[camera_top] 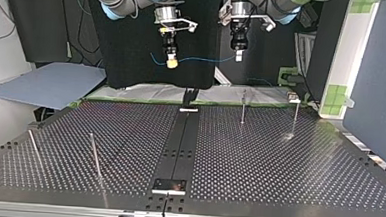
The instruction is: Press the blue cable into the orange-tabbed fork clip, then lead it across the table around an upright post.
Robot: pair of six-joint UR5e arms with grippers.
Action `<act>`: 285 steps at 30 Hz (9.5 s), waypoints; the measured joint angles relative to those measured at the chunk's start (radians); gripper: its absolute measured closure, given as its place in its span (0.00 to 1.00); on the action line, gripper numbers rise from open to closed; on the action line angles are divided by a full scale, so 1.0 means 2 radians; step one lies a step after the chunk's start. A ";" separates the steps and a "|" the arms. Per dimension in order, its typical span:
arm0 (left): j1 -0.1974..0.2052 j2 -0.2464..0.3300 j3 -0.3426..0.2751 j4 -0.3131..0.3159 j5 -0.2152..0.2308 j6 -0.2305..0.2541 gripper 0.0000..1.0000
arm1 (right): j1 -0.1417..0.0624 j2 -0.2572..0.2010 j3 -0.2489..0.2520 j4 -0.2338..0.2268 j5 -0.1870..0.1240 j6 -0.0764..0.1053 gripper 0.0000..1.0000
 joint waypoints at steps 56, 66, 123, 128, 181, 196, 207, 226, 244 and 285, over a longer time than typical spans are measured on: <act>0.000 0.000 0.000 0.000 0.000 0.000 1.00 | 0.000 0.000 0.000 0.000 0.000 0.000 1.00; 0.000 0.000 0.000 0.000 0.000 0.000 1.00 | 0.000 0.000 0.000 0.000 0.000 0.000 1.00; 0.000 0.000 0.000 0.000 0.000 0.000 1.00 | 0.000 0.000 0.000 0.000 0.000 0.000 1.00; 0.000 0.000 0.000 0.000 0.000 0.000 1.00 | 0.000 0.000 0.000 0.000 0.000 0.000 1.00; 0.002 -0.022 0.001 -0.023 -0.002 0.009 1.00 | 0.018 0.056 -0.010 0.043 -0.003 -0.006 1.00; 0.011 -0.021 -0.008 -0.016 0.007 0.018 1.00 | 0.016 0.063 -0.013 0.049 -0.002 -0.003 1.00; 0.062 0.027 -0.049 -0.050 0.043 0.031 1.00 | 0.015 0.012 -0.029 0.098 -0.007 0.045 1.00; 0.106 0.112 -0.033 -0.079 0.070 0.009 1.00 | 0.000 -0.052 -0.037 0.095 -0.040 0.076 1.00; 0.112 0.045 -0.033 -0.049 0.091 -0.007 1.00 | 0.006 0.026 -0.081 0.077 -0.051 0.087 1.00; 0.159 -0.114 0.054 -0.019 0.139 -0.053 1.00 | -0.022 0.148 -0.197 0.096 -0.089 0.088 1.00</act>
